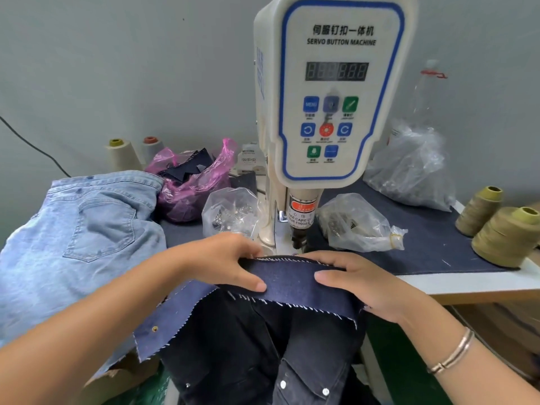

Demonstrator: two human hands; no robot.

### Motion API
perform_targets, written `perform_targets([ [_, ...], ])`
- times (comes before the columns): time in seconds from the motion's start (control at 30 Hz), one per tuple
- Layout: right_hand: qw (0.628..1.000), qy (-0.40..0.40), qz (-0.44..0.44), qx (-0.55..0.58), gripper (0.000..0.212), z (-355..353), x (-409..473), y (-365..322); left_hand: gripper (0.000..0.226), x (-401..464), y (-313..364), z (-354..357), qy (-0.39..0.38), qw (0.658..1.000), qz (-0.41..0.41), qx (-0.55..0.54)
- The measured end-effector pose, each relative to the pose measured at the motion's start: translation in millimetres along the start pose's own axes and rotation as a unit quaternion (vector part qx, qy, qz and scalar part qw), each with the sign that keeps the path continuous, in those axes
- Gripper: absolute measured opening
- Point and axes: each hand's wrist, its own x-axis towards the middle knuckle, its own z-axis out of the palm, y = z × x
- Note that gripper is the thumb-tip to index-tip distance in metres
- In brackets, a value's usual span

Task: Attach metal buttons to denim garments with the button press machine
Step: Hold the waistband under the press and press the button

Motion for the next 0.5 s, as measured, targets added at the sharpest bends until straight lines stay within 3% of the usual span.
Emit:
perform_targets([
  [0.07,1.000,0.017,-0.007,-0.014,0.040,-6.4,-2.5,1.9,0.027,-1.2,-3.2,-0.5,-0.010,0.999,-0.009,0.031],
  [0.2,0.996,0.007,0.004,-0.091,0.043,-15.9,-10.0,7.0,0.026,-0.1,-4.8,0.9,-0.020,1.000,-0.004,-0.016],
  [0.33,0.977,0.005,0.062,-0.204,0.018,-26.0,-16.3,18.2,0.029,3.3,-3.6,2.3,-0.021,0.999,0.017,-0.032],
  [0.4,0.961,0.025,0.077,-0.264,0.026,-32.0,-19.1,25.2,0.028,3.2,-4.7,1.2,-0.021,0.999,0.017,-0.041],
  [0.5,0.982,0.036,0.055,-0.179,0.031,-37.9,-27.8,29.7,0.035,2.0,-3.8,-1.6,-0.036,0.997,0.012,-0.062],
])
